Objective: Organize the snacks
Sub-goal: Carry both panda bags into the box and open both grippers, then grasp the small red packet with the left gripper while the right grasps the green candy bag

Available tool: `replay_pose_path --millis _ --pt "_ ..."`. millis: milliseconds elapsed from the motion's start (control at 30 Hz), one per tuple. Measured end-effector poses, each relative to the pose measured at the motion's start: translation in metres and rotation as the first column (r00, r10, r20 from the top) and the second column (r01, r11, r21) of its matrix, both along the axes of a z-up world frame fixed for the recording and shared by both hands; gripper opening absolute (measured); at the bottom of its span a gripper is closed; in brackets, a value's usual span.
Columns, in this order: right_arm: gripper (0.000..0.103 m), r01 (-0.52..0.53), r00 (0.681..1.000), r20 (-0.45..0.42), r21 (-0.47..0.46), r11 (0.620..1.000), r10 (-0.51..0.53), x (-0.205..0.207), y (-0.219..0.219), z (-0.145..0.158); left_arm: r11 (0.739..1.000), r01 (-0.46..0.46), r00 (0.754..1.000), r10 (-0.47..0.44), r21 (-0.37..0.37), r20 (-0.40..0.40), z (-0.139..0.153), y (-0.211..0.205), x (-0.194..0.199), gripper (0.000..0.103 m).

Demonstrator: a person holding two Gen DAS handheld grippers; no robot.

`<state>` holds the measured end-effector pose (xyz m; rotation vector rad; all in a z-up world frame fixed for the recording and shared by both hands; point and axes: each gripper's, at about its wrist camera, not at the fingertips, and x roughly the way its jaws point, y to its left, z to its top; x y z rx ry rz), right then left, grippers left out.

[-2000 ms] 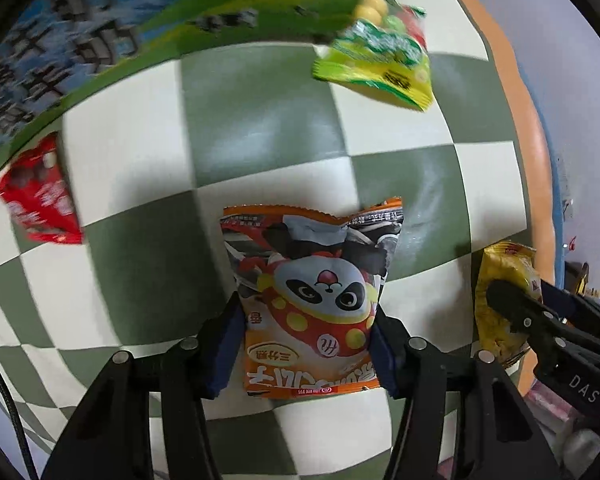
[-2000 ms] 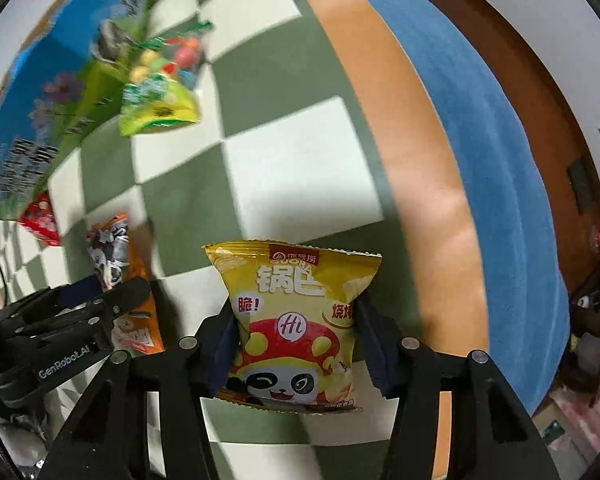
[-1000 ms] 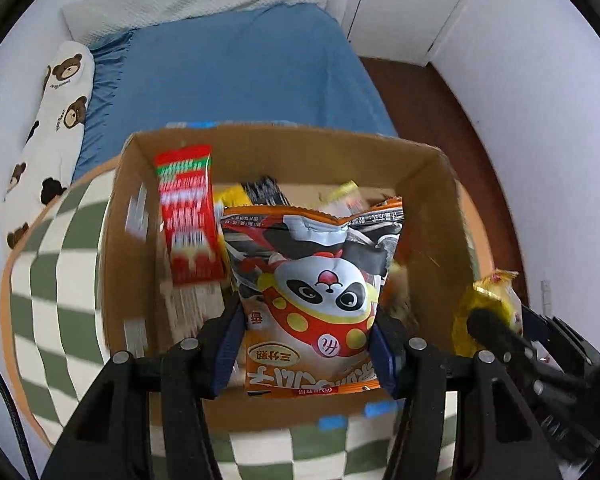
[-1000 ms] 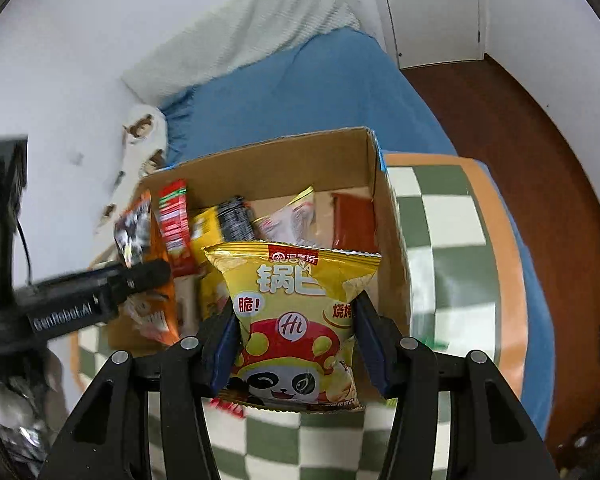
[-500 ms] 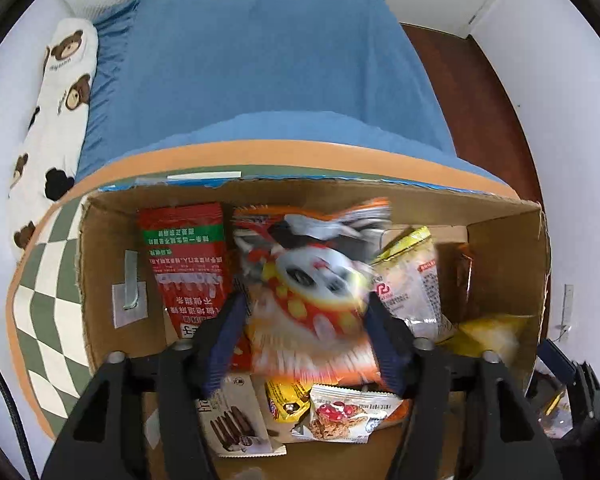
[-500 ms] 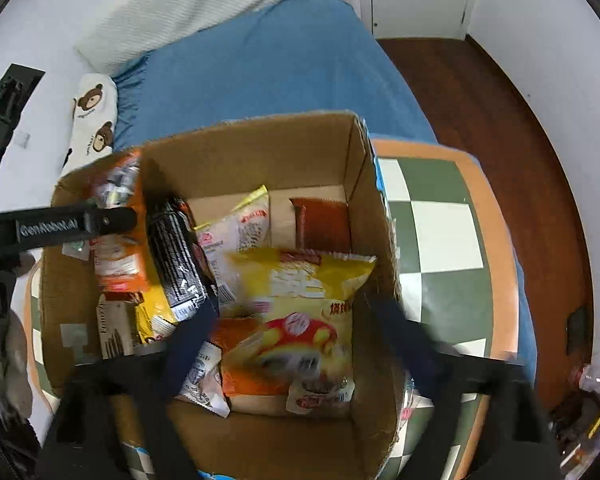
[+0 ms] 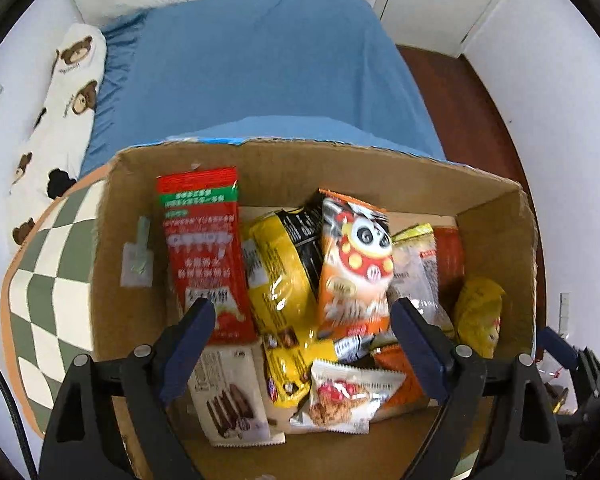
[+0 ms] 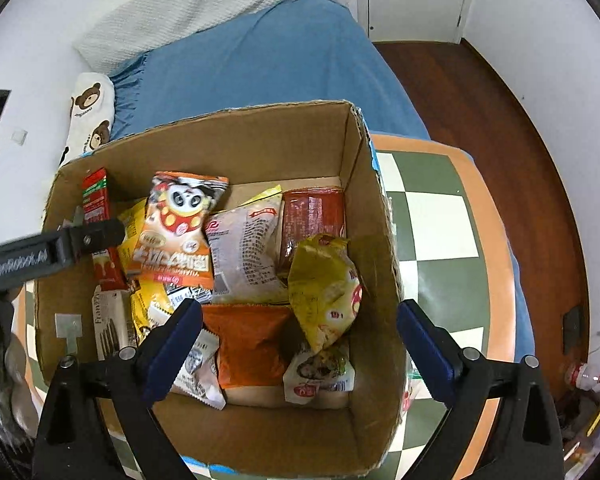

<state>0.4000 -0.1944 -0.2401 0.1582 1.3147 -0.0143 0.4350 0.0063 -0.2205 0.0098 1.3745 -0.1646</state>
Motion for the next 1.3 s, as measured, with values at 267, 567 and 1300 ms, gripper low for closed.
replay_pose_path --millis 267,567,1300 --pt "0.099 -0.014 0.995 0.101 -0.027 1.000 0.016 -0.038 0.011 0.034 1.000 0.012 0.984 -0.014 0.011 0.175 0.049 0.002 -0.064 0.090" --pt "0.099 -0.026 0.980 0.196 -0.027 0.999 0.030 -0.089 0.020 0.081 1.000 0.008 0.959 -0.008 0.000 0.283 0.096 0.010 -0.120 0.090" --pt "0.079 0.147 0.980 0.107 0.171 0.974 -0.167 -0.174 -0.049 0.044 0.997 -0.075 0.970 0.073 -0.001 0.234 0.068 0.031 -0.208 0.090"
